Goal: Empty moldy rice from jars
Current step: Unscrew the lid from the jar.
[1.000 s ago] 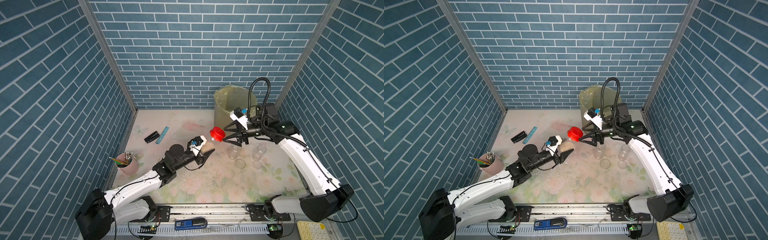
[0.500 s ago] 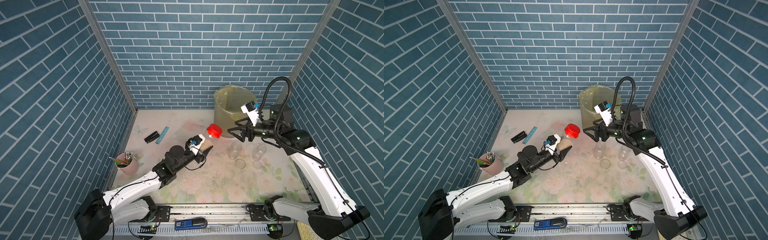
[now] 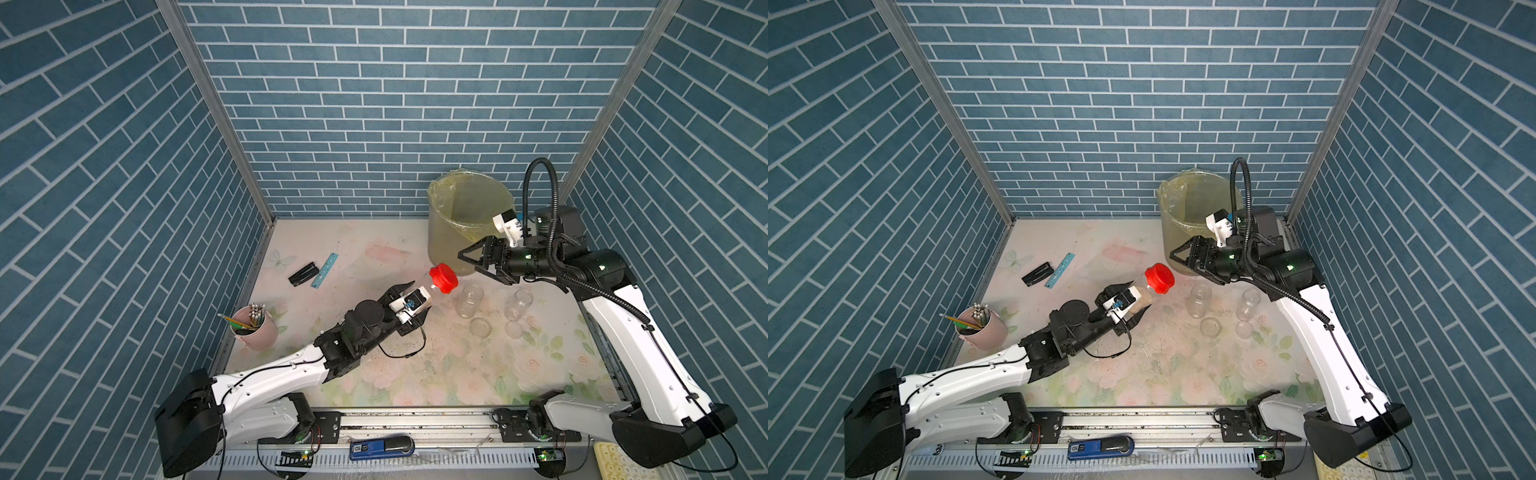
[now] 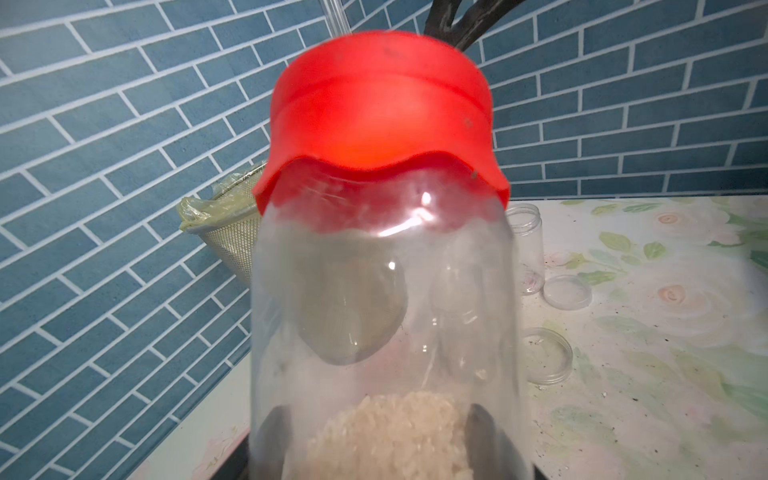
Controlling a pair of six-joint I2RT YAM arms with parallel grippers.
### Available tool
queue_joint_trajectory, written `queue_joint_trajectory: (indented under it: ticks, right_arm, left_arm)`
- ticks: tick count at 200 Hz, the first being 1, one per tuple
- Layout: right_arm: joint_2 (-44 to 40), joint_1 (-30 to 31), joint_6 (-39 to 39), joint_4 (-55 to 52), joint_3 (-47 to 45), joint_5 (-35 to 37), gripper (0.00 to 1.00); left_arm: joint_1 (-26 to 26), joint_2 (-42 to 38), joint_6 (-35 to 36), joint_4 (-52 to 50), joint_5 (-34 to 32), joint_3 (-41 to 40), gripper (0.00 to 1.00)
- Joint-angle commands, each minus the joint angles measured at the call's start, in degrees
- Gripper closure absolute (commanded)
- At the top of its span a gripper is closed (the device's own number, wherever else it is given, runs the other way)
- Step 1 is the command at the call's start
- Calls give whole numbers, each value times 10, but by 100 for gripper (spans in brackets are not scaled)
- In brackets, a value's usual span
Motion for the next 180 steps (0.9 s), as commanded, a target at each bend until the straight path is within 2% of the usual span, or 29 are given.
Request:
queue_joint_trajectory:
  ticks: [1, 30, 98, 143, 162, 180]
  right_arm:
    - [16, 18, 44, -12, -17, -6, 18]
    - [32, 42, 26, -11, -13, 11, 18]
    - [36, 47, -28, -61, -7, 52, 17]
    - [44, 57, -30, -35, -22, 7, 17]
    - [46, 63, -33, -33, -17, 10, 17]
    - [49, 64, -34, -34, -19, 2, 20]
  left_arm:
    - [-16, 10, 32, 27, -28, 24, 68]
    - [-35, 24, 53, 22, -48, 35, 68]
    - [-36, 8, 57, 21, -65, 26, 68]
    - [-36, 6, 56, 18, -60, 28, 68]
    - [-37, 7, 58, 16, -59, 29, 68]
    - [-37, 6, 57, 19, -61, 27, 68]
